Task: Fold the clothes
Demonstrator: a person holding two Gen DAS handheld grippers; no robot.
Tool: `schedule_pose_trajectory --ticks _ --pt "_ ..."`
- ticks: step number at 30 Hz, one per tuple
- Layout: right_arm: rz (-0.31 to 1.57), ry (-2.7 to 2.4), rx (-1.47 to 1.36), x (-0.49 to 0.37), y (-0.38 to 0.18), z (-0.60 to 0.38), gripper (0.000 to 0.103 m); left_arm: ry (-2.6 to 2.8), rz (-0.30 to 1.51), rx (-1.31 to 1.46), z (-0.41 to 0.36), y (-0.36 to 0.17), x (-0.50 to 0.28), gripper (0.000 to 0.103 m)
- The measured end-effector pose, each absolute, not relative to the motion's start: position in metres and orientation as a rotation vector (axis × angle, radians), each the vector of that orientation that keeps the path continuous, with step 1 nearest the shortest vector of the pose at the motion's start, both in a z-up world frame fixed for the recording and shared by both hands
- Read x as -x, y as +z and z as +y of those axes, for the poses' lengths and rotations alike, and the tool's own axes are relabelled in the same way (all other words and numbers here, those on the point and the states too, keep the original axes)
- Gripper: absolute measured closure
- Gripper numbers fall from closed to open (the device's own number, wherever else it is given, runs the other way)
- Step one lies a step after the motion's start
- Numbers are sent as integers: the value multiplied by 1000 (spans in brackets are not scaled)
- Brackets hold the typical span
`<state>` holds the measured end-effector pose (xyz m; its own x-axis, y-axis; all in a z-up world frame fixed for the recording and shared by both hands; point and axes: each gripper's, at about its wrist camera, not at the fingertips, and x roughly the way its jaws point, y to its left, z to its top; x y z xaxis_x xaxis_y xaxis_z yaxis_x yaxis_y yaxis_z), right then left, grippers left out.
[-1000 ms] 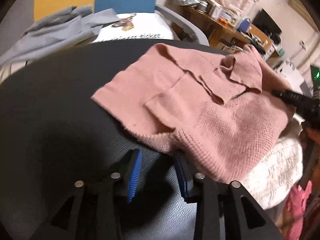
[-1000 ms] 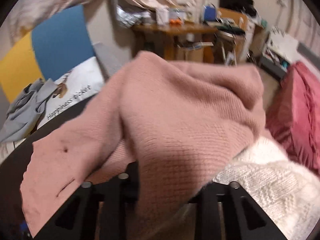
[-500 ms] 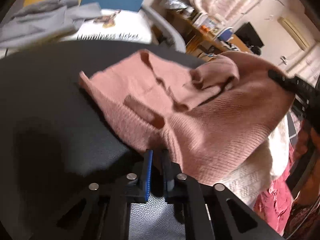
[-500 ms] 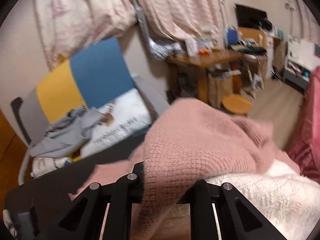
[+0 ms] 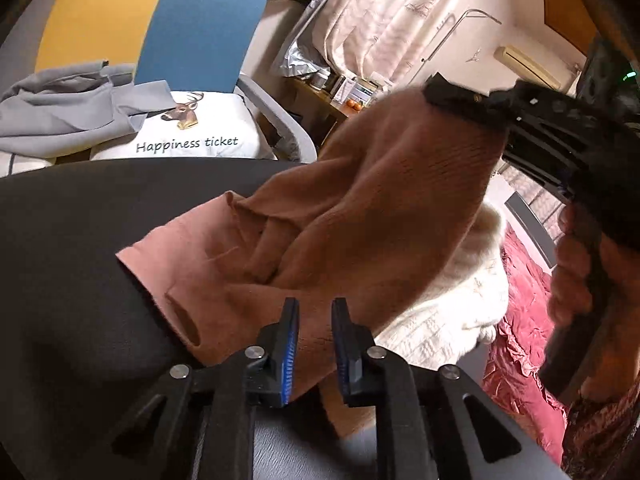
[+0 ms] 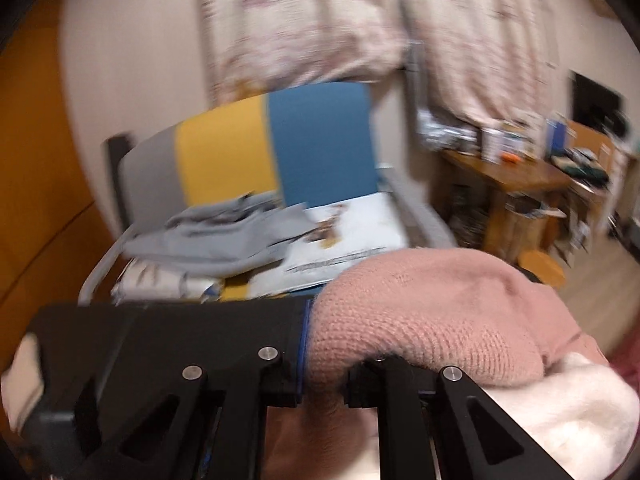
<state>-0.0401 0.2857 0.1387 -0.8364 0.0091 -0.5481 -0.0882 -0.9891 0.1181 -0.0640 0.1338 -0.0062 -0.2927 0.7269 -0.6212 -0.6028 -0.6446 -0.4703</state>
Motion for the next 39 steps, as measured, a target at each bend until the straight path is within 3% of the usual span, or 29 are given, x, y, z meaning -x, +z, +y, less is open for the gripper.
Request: schedule_pose_trajectory --ticks 7,11,14,17,19,21,25,26,27,28,31,35,37,39 --pt "-59 3229 961 25 117 166 90 2130 -125 949 66 -6 28 83" --pt "48 3332 1187 21 70 114 90 2216 -229 1055 5 -31 25 83" --pt "321 3341 1387 19 22 93 90 2263 -293 1167 -39 -59 21 83" --pt "373 3287 1476 15 -9 84 89 2290 -308 1229 -65 -74 14 83" --pt "380 3249 1522 12 -27 80 84 2307 -289 1221 -69 -72 12 84" --pt "508 3212 1524 11 -30 92 82 2311 -200 1203 -60 -66 12 83" --pt "649 3210 1427 -19 -4 134 54 2342 -120 1115 -50 -43 9 83" --pt "619 3189 1368 -32 6 148 46 2356 -107 1100 -48 -38 12 82" --pt "585 3162 1309 -45 16 162 29 2367 -94 1088 -46 -33 14 82" --pt "551 3132 1251 -58 25 177 20 2378 -81 1078 -41 -29 22 82" --pt "380 2926 1195 -88 30 225 20 2390 -1 1045 -18 -17 38 81" --pt "176 2674 1330 -93 0 271 20 2374 171 996 12 0 36 81" --pt "84 2618 1373 -85 -15 278 31 2359 273 1004 30 -5 41 81" --pt "24 2548 1375 -75 -26 291 35 2359 348 1039 43 -12 50 81"
